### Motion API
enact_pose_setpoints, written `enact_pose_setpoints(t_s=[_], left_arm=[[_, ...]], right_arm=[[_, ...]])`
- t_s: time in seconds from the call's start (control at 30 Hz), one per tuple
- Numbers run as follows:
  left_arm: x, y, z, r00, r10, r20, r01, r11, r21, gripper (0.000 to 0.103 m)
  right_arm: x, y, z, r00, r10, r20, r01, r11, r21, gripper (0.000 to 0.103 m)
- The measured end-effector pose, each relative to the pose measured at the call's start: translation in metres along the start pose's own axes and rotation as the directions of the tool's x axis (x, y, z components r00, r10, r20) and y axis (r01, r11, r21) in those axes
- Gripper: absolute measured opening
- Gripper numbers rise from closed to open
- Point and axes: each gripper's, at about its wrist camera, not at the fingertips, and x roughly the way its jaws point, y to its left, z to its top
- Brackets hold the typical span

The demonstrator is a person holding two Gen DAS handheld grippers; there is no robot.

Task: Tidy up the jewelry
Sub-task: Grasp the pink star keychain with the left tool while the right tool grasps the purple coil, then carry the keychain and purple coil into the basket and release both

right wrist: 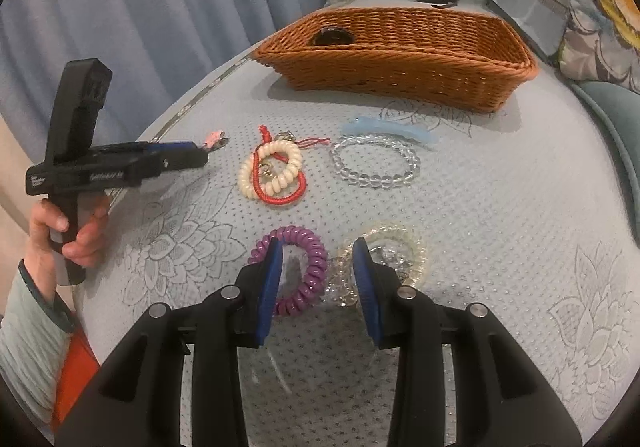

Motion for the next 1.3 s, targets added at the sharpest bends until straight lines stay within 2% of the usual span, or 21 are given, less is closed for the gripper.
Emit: enact_pose_setpoints(t_s=[0.1, 0.27, 0.37, 0.43, 0.53, 0.6, 0.63, 0.67, 0.73, 0.9, 1.0, 1.13, 1.3], left_arm=[[-0.002, -0.006, -0.007, 1.000, -0.006, -0.013, 0.006, 0.999, 0.034, 0.053], [0.001, -0.010, -0.008, 0.992, 0.125, 0.033, -0.126, 0.991, 0.051, 0.053], [0.006, -0.004, -0.004, 0.990, 0.135, 0.045, -0.135, 0.991, 0.011, 0.053], [0.011, -0.006, -0.002, 0.987, 0.153, 0.045, -0.154, 0.988, 0.017, 0.053], [0.014, -0.012, -0.002, 0.983, 0.173, 0.058, -0.175, 0.984, 0.031, 0.053], [0.018, -0.019, -0.003, 0.977, 0.204, 0.063, -0.207, 0.977, 0.049, 0.047], [0.020, -0.023, -0.004, 0.970, 0.233, 0.066, -0.237, 0.969, 0.069, 0.037], [0.020, -0.025, -0.004, 0.967, 0.245, 0.068, -0.249, 0.966, 0.073, 0.030], [0.018, -0.024, -0.005, 0.969, 0.236, 0.068, -0.240, 0.968, 0.070, 0.014], [0.011, -0.027, -0.005, 0.975, 0.205, 0.088, -0.210, 0.976, 0.057, 0.014], [0.000, -0.036, -0.002, 0.973, 0.184, 0.137, -0.194, 0.979, 0.065, 0.014], [-0.015, -0.047, 0.002, 0.972, 0.134, 0.192, -0.147, 0.987, 0.056, 0.014], [-0.036, -0.063, 0.030, 0.950, 0.091, 0.299, -0.109, 0.993, 0.044, 0.014]], right_arm=[[0.002, 0.007, 0.001, 0.999, -0.034, 0.008, 0.034, 0.999, -0.035, 0.033], [0.006, 0.023, 0.006, 0.995, -0.093, 0.031, 0.097, 0.988, -0.119, 0.033], [0.016, 0.025, 0.004, 0.993, -0.118, 0.015, 0.119, 0.983, -0.143, 0.033], [0.021, 0.025, 0.003, 0.994, -0.112, -0.006, 0.110, 0.982, -0.156, 0.033], [0.027, 0.030, -0.002, 0.989, -0.149, -0.019, 0.142, 0.969, -0.200, 0.033], [0.027, 0.035, -0.003, 0.988, -0.155, -0.017, 0.147, 0.962, -0.231, 0.027], [0.027, 0.037, -0.004, 0.989, -0.146, -0.015, 0.139, 0.964, -0.228, 0.013], [0.027, 0.037, -0.004, 0.989, -0.144, -0.014, 0.138, 0.965, -0.223, 0.010], [0.026, 0.036, -0.004, 0.989, -0.148, -0.004, 0.144, 0.966, -0.216, 0.010], [0.007, 0.029, 0.004, 0.992, -0.111, 0.058, 0.118, 0.981, -0.154, 0.009], [-0.010, 0.023, 0.012, 0.990, -0.081, 0.113, 0.093, 0.990, -0.105, 0.009], [-0.035, 0.016, 0.023, 0.976, -0.073, 0.206, 0.084, 0.995, -0.045, 0.009], [-0.056, -0.005, 0.066, 0.948, -0.110, 0.298, 0.103, 0.994, 0.040, 0.009]])
